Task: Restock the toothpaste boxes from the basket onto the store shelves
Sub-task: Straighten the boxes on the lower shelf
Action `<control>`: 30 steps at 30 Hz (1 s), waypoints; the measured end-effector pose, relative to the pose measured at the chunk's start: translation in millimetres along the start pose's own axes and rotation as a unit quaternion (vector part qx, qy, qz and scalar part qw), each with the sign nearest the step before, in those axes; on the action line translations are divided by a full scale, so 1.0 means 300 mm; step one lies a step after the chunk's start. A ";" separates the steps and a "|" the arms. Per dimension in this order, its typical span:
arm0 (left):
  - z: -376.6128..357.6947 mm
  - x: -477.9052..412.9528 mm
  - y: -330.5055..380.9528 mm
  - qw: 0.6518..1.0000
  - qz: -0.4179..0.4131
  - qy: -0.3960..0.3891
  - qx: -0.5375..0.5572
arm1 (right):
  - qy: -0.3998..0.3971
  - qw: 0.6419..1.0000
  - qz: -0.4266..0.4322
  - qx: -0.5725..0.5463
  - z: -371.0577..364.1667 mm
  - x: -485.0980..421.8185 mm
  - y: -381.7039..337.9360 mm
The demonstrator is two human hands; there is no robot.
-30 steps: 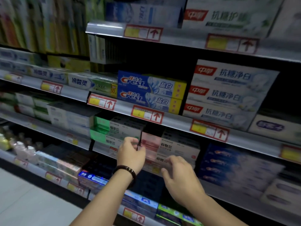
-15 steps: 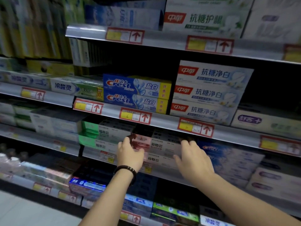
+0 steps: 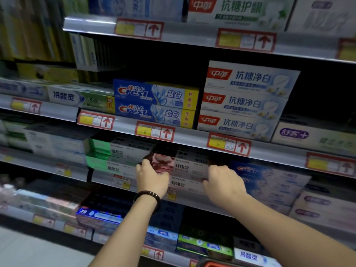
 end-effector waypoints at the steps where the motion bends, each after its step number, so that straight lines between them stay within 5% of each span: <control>1: -0.002 -0.002 -0.001 1.000 0.001 0.001 0.004 | -0.003 1.000 -0.003 -0.006 -0.005 0.000 0.006; 30: 0.004 0.022 -0.024 0.998 -0.018 0.067 -0.010 | 0.082 0.996 0.024 -0.005 -0.049 0.021 0.056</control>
Point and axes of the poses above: each hand's wrist, its own x-axis away from the middle knuckle, its own z-axis out of the back of the hand, y = z × x, the point moved 4 cm from there along -x, towards the middle knuckle, and after that the axes turned 4 degrees about -y, right-handed, at the moved point
